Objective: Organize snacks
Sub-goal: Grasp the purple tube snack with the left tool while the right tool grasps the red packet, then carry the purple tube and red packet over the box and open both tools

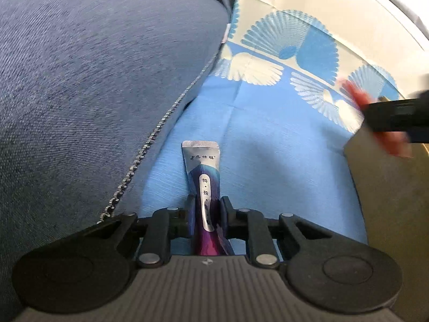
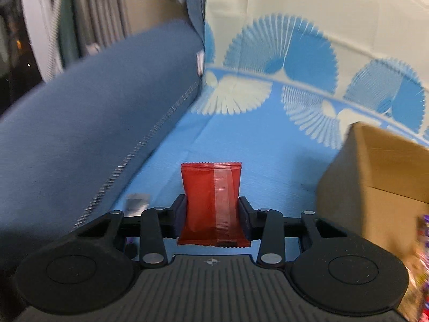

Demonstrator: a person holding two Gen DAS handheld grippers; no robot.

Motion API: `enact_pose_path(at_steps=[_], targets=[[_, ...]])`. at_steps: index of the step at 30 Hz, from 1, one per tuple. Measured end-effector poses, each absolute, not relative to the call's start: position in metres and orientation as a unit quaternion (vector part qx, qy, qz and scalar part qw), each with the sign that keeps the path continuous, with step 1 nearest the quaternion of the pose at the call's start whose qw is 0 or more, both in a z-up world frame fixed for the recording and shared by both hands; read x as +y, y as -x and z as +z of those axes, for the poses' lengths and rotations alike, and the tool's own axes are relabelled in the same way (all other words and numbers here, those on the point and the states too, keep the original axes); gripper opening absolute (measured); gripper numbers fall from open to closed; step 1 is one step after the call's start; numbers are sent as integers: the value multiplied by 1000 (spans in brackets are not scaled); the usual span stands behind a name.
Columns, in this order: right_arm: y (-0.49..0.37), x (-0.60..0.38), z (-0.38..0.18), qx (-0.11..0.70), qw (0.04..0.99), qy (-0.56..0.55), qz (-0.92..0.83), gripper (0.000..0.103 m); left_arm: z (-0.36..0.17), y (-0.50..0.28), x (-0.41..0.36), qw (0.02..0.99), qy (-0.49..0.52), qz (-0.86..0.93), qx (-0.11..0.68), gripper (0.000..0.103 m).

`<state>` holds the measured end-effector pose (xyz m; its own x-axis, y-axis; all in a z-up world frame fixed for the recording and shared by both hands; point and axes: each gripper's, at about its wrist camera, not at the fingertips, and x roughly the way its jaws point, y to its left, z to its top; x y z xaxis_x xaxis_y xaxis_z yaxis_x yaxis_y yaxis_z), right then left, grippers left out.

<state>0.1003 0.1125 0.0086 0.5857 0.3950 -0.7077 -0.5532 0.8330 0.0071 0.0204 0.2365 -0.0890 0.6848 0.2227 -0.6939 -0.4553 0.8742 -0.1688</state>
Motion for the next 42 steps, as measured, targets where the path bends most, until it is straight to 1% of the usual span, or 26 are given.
enact_pose_path(at_steps=[4, 9, 12, 15, 18, 24, 30, 42], targets=[[-48, 71, 40, 342, 892, 83, 285, 42, -79, -14, 226, 919, 148, 157, 330, 19], [2, 26, 57, 311, 902, 45, 296, 43, -57, 8, 213, 940, 142, 105, 292, 18], [21, 5, 52, 292, 910, 32, 292, 43, -43, 19, 205, 941, 138, 83, 296, 18], [36, -9, 36, 290, 913, 19, 287, 43, -32, 33, 192, 943, 121, 54, 306, 18], [45, -12, 33, 290, 912, 18, 291, 43, -27, 53, 175, 949, 99, 29, 300, 18], [49, -27, 34, 280, 914, 5, 292, 43, -21, 76, 166, 960, 110, 35, 256, 18], [47, -46, 34, 276, 919, -6, 281, 43, -32, 65, 174, 948, 133, 46, 286, 18], [39, -83, 28, 277, 928, -25, 247, 43, -39, 57, 177, 945, 138, 55, 291, 18]])
